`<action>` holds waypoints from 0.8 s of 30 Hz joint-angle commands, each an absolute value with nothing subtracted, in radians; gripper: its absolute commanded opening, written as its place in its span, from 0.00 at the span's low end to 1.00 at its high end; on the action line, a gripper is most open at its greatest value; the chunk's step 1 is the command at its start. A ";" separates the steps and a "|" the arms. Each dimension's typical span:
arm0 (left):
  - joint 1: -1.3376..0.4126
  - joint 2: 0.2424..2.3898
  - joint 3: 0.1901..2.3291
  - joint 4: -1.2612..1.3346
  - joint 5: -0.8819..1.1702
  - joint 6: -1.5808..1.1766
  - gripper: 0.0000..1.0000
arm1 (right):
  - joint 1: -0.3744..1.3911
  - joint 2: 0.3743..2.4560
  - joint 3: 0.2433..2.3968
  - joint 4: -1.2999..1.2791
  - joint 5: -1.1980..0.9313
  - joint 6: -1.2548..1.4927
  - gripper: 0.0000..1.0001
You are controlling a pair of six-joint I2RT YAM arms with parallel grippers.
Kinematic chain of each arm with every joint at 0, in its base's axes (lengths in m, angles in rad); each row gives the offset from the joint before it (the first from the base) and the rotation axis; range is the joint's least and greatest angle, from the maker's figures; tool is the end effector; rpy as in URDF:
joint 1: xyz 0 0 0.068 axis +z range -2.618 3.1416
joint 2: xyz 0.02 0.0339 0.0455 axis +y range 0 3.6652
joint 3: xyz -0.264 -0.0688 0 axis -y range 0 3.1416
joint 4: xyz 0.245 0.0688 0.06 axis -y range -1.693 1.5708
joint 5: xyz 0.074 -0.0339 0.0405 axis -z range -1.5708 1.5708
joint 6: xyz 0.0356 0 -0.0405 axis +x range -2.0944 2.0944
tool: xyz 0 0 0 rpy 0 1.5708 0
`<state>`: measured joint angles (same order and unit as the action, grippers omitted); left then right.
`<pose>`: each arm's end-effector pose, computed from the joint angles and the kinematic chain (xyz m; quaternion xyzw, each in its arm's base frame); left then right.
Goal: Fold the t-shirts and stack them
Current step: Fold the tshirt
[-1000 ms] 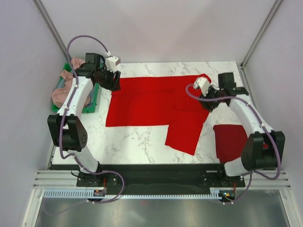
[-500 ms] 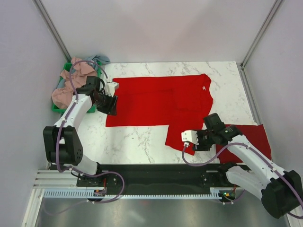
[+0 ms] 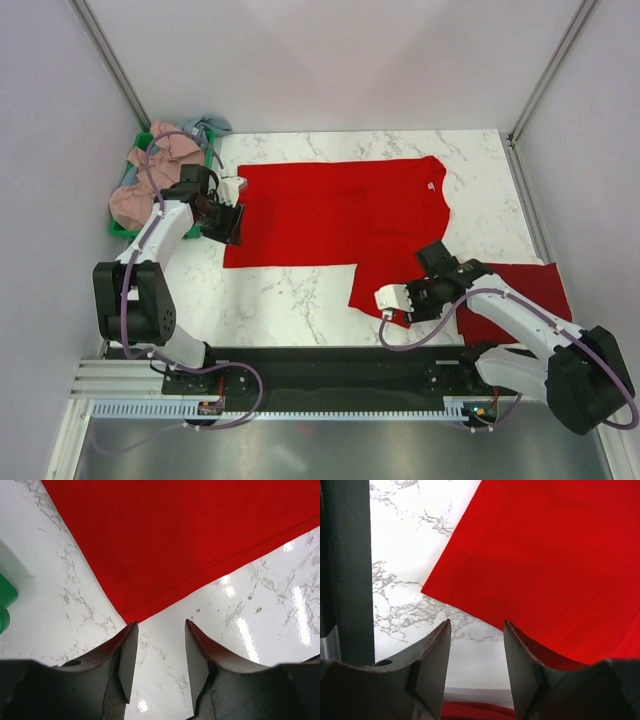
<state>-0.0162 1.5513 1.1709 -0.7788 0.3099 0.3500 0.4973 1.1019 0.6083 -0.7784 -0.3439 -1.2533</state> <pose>0.3076 -0.0158 0.2433 0.2071 0.9453 -0.1154 0.2242 0.1494 0.0948 0.1830 -0.7643 0.6047 0.1031 0.1987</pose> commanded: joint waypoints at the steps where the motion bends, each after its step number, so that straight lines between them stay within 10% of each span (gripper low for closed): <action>1: -0.008 1.575 1.190 -0.753 0.302 0.371 0.48 | 0.508 1.121 0.605 -0.750 -0.382 -1.264 0.54; 24: -0.002 1.591 1.204 -0.755 0.296 0.367 0.44 | 0.667 1.155 0.563 -0.710 -0.367 -1.184 0.48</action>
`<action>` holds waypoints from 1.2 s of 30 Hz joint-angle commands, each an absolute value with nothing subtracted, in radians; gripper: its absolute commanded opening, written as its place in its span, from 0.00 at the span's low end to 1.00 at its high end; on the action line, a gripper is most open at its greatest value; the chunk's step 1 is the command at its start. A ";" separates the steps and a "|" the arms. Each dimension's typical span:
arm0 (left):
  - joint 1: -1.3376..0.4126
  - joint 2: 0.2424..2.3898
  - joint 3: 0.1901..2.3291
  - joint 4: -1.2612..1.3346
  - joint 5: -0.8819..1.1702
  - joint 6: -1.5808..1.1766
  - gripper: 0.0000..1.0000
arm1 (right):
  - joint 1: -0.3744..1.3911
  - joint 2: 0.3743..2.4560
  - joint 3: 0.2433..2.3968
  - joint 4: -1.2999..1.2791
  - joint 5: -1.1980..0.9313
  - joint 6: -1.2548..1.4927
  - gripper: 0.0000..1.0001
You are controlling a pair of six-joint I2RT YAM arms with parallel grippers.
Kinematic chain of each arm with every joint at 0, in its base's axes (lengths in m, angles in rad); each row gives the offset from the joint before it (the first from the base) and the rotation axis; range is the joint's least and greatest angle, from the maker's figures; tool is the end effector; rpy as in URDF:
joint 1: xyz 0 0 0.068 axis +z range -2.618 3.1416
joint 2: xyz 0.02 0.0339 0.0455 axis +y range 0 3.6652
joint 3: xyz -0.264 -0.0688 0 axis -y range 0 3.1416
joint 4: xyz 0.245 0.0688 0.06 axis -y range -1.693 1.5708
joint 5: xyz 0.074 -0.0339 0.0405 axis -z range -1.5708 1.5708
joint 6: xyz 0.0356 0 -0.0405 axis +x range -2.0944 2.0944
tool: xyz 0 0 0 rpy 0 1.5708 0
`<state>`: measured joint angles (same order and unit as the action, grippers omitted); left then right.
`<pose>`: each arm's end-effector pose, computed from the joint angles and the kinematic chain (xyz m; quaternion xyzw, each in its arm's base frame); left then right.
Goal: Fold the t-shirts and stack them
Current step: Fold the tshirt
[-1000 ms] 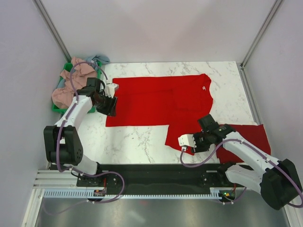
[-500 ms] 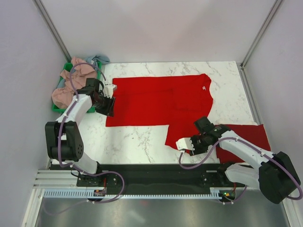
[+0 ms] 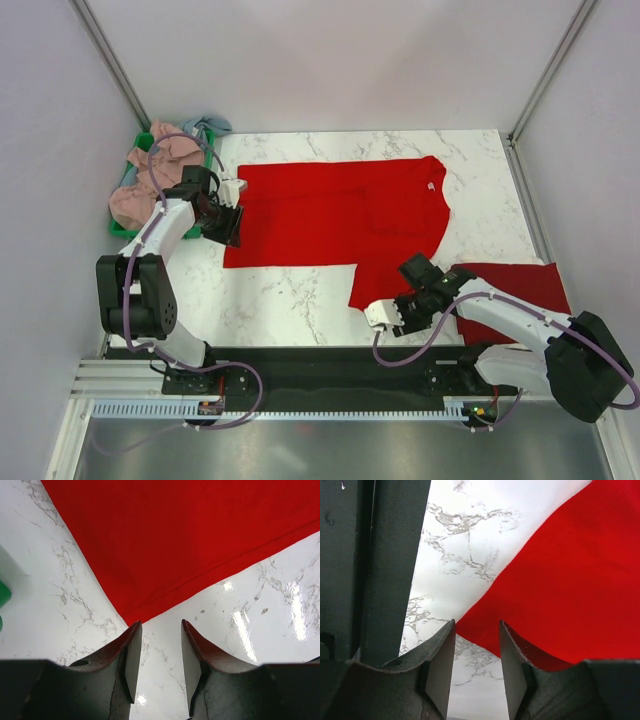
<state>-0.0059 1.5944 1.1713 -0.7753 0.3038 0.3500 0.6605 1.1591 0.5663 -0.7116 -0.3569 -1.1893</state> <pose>0.3135 -0.0125 0.2310 0.1995 0.9511 -0.1152 0.2057 0.1340 0.1198 0.1648 -0.7931 0.5683 0.1357 0.1721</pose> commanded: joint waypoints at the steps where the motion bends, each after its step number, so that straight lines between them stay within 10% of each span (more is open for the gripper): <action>1: -0.002 1.591 1.204 -0.755 0.293 0.367 0.44 | 0.667 1.149 0.563 -0.716 -0.365 -1.186 0.47; 15: -0.002 1.605 1.212 -0.762 0.299 0.362 0.45 | 0.669 1.169 0.525 -0.710 -0.334 -1.174 0.42; 22: 0.028 1.603 1.167 -0.785 0.299 0.382 0.47 | 0.669 1.189 0.541 -0.687 -0.308 -1.106 0.01; 36: 0.063 1.695 1.088 -0.788 0.331 0.419 0.50 | 0.670 1.153 0.537 -0.652 -0.291 -1.026 0.00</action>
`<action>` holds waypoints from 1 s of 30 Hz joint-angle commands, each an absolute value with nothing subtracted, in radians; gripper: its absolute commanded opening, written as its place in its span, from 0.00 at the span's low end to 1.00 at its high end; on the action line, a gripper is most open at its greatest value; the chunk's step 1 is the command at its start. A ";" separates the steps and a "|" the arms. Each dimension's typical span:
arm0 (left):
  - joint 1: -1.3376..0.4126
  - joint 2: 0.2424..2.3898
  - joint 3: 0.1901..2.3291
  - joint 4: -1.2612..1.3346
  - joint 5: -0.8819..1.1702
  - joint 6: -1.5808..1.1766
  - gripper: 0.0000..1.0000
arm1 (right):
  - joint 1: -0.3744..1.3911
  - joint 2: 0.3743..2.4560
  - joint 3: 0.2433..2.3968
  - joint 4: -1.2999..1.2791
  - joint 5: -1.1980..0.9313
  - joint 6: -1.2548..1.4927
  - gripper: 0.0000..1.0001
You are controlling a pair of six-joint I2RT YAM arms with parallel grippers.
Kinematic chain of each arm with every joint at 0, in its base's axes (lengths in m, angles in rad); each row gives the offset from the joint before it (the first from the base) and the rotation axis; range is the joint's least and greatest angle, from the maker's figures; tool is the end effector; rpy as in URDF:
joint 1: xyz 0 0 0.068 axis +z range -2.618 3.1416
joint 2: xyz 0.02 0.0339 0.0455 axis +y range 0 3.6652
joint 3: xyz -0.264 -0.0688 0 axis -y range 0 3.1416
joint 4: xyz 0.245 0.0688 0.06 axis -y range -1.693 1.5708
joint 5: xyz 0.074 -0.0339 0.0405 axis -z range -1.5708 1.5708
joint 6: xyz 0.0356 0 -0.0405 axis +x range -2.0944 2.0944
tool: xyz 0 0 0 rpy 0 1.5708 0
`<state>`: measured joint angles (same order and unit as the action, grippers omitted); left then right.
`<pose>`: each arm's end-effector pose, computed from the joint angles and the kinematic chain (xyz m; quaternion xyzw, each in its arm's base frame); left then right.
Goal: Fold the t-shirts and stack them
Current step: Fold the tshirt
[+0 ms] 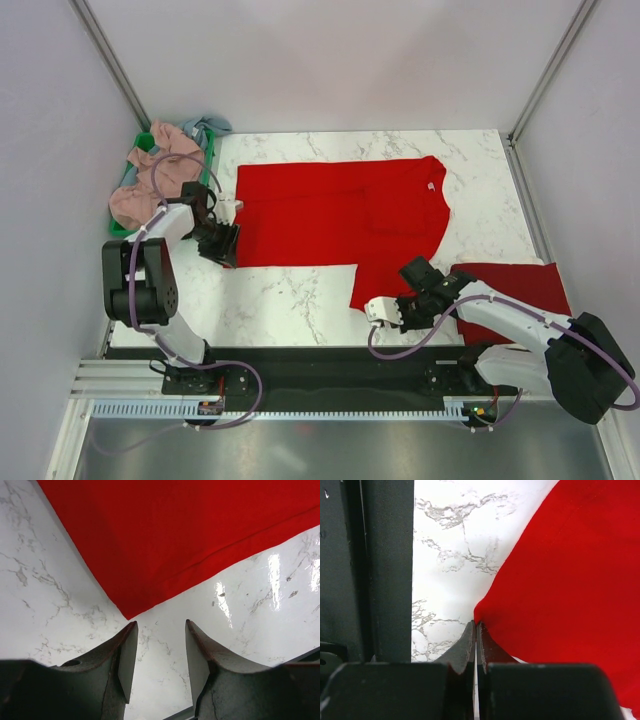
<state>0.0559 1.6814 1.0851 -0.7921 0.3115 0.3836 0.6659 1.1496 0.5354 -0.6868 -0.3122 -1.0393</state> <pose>0.3053 0.0062 0.1818 0.1744 0.9683 -0.1311 0.1215 0.1313 0.1171 0.1583 -0.7508 0.6284 0.1267 0.1591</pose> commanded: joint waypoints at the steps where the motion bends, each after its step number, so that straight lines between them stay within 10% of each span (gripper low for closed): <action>1: 0.063 1.698 1.091 -0.782 0.327 0.417 0.50 | 0.670 1.158 0.540 -0.649 -0.291 -1.025 0.00; 20: 0.071 1.796 1.098 -0.715 0.279 0.411 0.47 | 0.675 1.177 0.543 -0.637 -0.293 -0.996 0.00; 27: 0.071 1.806 1.094 -0.707 0.282 0.408 0.05 | 0.675 1.166 0.531 -0.620 -0.285 -0.968 0.00; 30: 0.069 1.780 1.095 -0.706 0.273 0.413 0.02 | 0.675 1.146 0.526 -0.624 -0.269 -0.940 0.00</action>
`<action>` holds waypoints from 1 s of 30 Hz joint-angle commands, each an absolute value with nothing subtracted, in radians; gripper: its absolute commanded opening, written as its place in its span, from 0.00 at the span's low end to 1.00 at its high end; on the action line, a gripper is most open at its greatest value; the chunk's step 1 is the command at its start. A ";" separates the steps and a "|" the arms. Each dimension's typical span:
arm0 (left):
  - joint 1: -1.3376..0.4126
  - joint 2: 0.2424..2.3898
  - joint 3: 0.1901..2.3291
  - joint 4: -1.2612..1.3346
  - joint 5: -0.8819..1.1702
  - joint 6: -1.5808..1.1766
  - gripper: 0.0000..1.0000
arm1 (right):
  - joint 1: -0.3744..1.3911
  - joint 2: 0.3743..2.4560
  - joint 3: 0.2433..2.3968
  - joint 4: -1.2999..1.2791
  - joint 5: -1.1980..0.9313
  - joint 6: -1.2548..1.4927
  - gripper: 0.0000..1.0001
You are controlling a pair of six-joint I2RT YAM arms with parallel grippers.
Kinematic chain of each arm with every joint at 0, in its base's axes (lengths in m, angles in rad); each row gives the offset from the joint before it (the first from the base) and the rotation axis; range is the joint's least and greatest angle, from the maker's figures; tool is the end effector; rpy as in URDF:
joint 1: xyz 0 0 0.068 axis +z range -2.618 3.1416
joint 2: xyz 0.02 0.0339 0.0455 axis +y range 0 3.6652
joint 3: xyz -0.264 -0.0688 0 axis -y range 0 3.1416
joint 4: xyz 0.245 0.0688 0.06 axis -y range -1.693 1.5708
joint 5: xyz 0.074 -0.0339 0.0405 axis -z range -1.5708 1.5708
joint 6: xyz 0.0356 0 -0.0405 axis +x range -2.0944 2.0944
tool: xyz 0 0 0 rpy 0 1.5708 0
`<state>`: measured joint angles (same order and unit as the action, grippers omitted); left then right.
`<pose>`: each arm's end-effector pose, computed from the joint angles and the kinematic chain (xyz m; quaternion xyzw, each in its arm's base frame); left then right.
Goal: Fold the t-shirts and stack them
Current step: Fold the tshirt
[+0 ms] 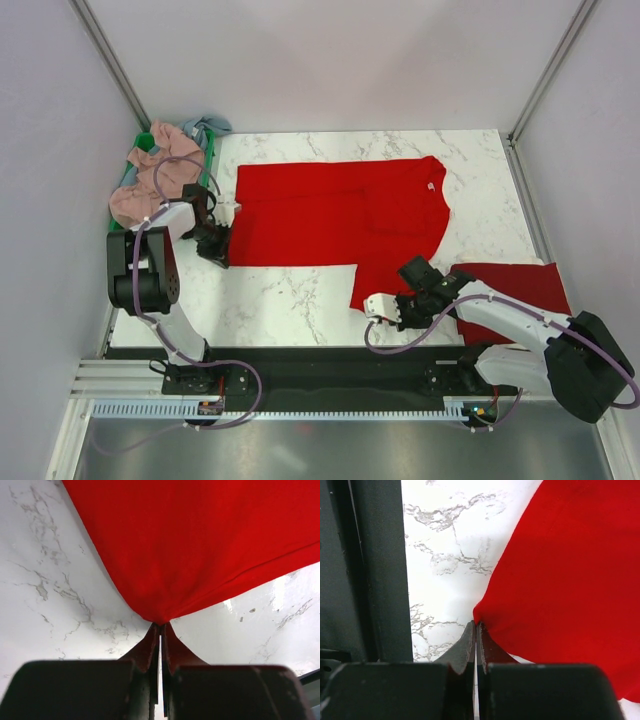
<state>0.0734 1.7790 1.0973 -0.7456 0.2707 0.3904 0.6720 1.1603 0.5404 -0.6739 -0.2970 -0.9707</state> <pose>0.3179 0.0138 0.1568 0.1655 0.9744 -0.1147 0.1001 0.1332 0.1193 0.1581 -0.7310 0.6523 0.1246 0.1568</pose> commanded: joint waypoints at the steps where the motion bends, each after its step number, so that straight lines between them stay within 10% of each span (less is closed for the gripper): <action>1: 0.071 1.763 1.095 -0.704 0.267 0.422 0.02 | 0.676 1.137 0.534 -0.627 -0.259 -0.931 0.00; 30: 0.064 1.641 1.271 -0.874 0.264 0.606 0.02 | 0.506 0.965 0.906 -0.621 -0.028 -0.689 0.00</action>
<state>0.0696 1.6142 1.2137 -0.8413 0.2352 0.5510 0.5304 0.9443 0.8417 -0.6968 -0.0727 -0.6857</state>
